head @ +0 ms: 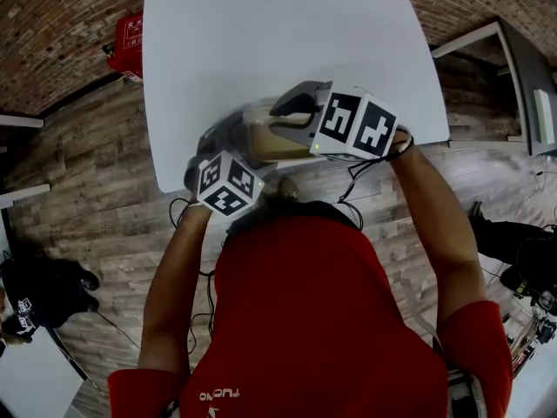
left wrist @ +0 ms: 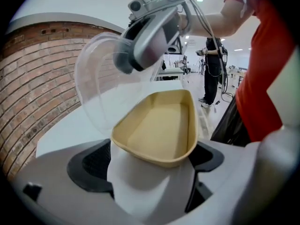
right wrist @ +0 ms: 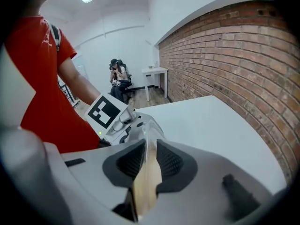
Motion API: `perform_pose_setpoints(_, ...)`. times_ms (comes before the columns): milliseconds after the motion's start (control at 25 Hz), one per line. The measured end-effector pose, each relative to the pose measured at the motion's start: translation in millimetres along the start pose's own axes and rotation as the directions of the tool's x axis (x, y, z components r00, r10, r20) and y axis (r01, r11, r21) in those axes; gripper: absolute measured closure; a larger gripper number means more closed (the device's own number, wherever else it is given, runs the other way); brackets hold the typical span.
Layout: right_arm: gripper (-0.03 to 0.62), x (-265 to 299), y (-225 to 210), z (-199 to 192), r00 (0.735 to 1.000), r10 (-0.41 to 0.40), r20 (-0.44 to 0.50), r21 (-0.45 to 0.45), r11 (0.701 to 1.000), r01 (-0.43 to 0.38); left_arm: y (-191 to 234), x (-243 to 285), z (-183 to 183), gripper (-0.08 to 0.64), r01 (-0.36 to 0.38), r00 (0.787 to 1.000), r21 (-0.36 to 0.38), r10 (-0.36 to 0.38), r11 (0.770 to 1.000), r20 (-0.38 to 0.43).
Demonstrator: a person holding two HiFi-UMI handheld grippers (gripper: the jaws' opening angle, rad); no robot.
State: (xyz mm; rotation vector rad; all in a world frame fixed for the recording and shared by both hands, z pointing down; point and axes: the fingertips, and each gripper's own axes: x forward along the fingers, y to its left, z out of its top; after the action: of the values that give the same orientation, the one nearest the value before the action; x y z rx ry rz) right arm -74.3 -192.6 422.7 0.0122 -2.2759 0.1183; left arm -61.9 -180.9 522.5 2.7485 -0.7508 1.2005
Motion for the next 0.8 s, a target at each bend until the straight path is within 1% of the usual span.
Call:
perform_pose_setpoints(120, 0.530, -9.1, -16.9, 3.4, 0.998, -0.059, -0.030, -0.038, 0.998, 0.058, -3.2, -1.1, -0.7, 0.032, 0.007, 1.000, -0.002, -0.007, 1.000, 0.008)
perform_pose_setpoints(240, 0.540, -14.2, -36.0, 4.1, 0.994, -0.100, -0.035, -0.066, 0.993, 0.098, -3.4, -2.8, -1.4, 0.032, -0.001, 1.000, -0.018, 0.001, 1.000, 0.016)
perform_pose_setpoints(320, 0.541, -13.6, -48.1, 4.1, 0.993, -0.119, -0.021, -0.079, 0.990, 0.117, -3.0, -3.4, -1.7, 0.032, -0.010, 1.000, -0.027, 0.011, 1.000, 0.017)
perform_pose_setpoints(440, 0.544, -4.1, -63.7, 3.9, 0.991, -0.134, 0.031, -0.124, 0.983, 0.136, -4.7, -3.9, -0.9, 0.032, -0.020, 1.000, -0.038, 0.020, 0.999, 0.016)
perform_pose_setpoints(480, 0.545, -1.3, -67.5, 2.5, 0.990, -0.137, 0.032, -0.133, 0.981, 0.140, -5.7, -4.2, -0.2, 0.032, -0.023, 1.000, -0.042, 0.024, 0.999, 0.015)
perform_pose_setpoints(560, 0.545, 2.0, -71.9, -1.6, 0.991, -0.133, 0.010, -0.120, 0.984, 0.133, -7.9, -4.1, 1.4, 0.032, -0.033, 0.999, -0.054, 0.034, 0.998, 0.015)
perform_pose_setpoints(640, 0.545, 3.0, -74.1, -7.1, 0.994, -0.109, -0.031, -0.074, 0.992, 0.106, -10.5, -3.4, 3.2, 0.032, -0.051, 0.999, -0.070, 0.052, 0.996, 0.013)
perform_pose_setpoints(720, 0.545, 6.0, -76.4, -12.1, 0.997, -0.057, -0.055, -0.018, 0.998, 0.056, -13.3, -2.9, 4.9, 0.032, -0.079, 0.997, -0.089, 0.080, 0.993, 0.009)
perform_pose_setpoints(800, 0.545, 10.3, -80.1, -15.3, 0.998, -0.002, -0.059, 0.027, 1.000, 0.004, -16.3, -1.9, 6.6, 0.032, -0.110, 0.994, -0.113, 0.111, 0.987, 0.001)
